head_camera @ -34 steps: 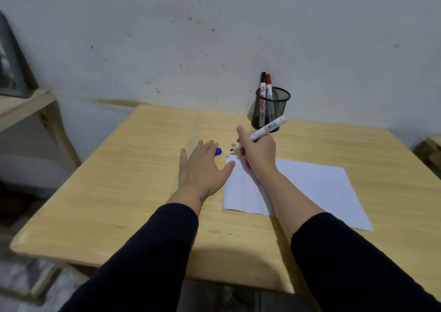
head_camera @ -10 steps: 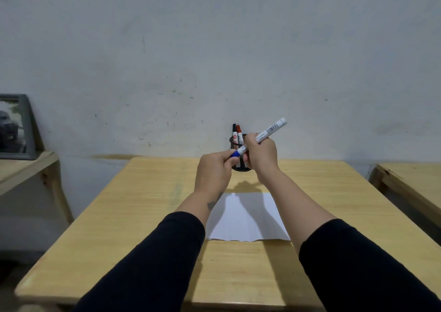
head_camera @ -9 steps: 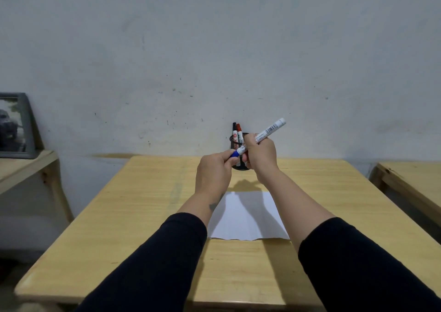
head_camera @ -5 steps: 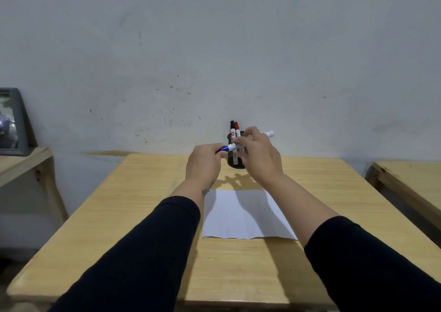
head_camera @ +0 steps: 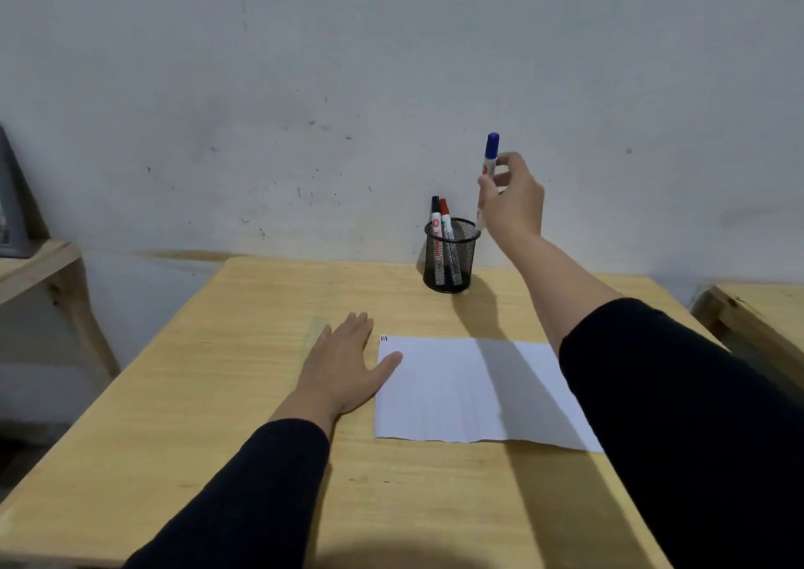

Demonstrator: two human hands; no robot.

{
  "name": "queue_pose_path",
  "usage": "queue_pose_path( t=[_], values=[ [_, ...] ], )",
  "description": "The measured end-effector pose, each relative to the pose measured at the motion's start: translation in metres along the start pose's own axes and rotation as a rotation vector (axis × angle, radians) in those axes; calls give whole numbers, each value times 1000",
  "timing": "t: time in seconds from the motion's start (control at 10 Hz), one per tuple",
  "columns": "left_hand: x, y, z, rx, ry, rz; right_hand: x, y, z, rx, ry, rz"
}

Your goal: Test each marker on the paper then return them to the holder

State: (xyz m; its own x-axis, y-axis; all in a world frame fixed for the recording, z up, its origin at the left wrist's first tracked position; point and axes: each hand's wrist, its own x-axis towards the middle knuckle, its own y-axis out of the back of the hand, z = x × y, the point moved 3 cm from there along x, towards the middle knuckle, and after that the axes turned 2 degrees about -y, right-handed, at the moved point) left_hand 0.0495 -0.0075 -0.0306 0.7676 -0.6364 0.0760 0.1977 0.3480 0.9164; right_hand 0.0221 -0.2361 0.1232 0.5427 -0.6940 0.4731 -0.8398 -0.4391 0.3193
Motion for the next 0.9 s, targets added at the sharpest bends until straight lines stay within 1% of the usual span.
queue_pose_path(
  t=[0.1, 0.2, 0.3, 0.4, 0.5, 0.7, 0.8, 0.9],
  values=[
    [5, -5, -5, 14, -7, 20, 13, -12, 10, -14, -48, -18],
    [8, -5, -7, 23, -9, 41, 19, -26, 32, -104, -133, -86],
    [8, -6, -7, 24, -8, 57, 22, -39, 55, -227, -212, -131],
    [9, -5, -7, 7, -5, 68, 26, -46, 66, -467, -246, -125],
    [9, -4, -6, 5, -12, 83, 29, -49, 73, -612, -283, -165],
    [7, -3, -5, 2, -13, 79, 29, -47, 73, -517, -296, -220],
    [9, 0, -2, -47, 4, 76, 21, -26, 52, -446, -281, -204],
    [-3, 6, 1, -209, 6, 168, -16, 1, 41, -299, -150, -182]
  ],
)
